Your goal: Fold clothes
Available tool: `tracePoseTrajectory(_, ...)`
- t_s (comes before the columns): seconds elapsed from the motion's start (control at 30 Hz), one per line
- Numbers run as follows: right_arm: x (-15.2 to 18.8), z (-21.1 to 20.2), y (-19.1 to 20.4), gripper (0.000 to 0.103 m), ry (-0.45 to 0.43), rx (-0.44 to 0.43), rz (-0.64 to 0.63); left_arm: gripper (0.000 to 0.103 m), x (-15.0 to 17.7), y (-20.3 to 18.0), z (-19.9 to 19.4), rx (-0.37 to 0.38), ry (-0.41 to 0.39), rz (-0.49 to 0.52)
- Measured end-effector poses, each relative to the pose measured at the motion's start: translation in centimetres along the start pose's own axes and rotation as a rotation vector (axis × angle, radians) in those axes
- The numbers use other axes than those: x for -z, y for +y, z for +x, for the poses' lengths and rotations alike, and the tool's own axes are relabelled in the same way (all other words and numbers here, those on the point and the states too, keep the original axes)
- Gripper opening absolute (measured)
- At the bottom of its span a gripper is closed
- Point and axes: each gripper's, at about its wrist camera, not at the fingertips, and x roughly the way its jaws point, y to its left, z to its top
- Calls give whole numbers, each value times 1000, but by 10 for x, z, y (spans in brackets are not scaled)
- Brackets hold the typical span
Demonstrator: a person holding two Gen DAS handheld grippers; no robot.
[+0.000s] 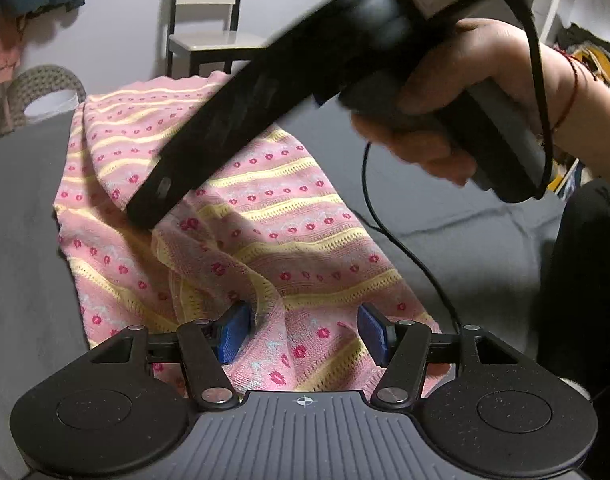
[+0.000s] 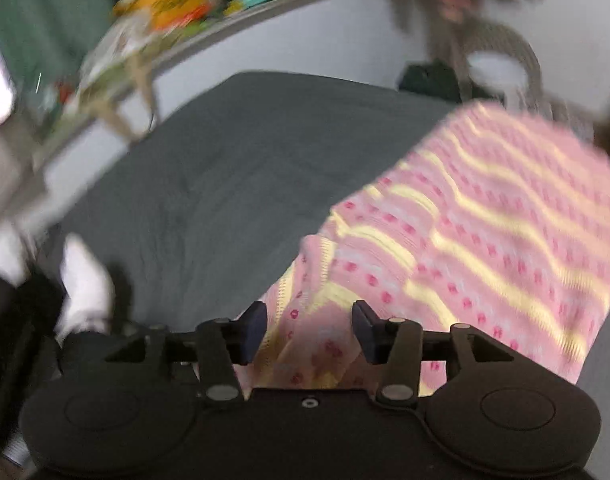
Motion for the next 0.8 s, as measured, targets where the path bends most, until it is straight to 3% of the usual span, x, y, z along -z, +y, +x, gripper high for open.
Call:
tracePoseTrajectory(0.13,9,21,42,47,31,170,-291,60,-2,-10,-1,5,-5,75)
tracePoseTrajectory(0.23,19,35,53,38,33,290,-436,60,-3,-12,-5,0,-22,93)
tracePoseTrajectory(0.27,20,34,48,31,24,294,-414,60,-3,-11,-7,-4,-29,94)
tracePoseTrajectory(0.33,21,29,35,27,5,294,-355,60,-3,-11,-12,-11,-45,97)
tracePoseTrajectory(0.43,20,10,-5,23,-34,166,-78,60,-7,-12,-21,-42,-75,116)
tracePoseTrajectory(0.5,23,1,-37,17,-63,48,144,69,-8,-17,-24,-86,-74,161)
tracePoseTrajectory(0.63,37,2,-81,11,-56,-116,480,74,-8,-18,-21,-119,-35,212)
tracePoseTrajectory(0.8,42,6,-79,11,-51,-111,499,74,-6,-18,-16,-139,19,253)
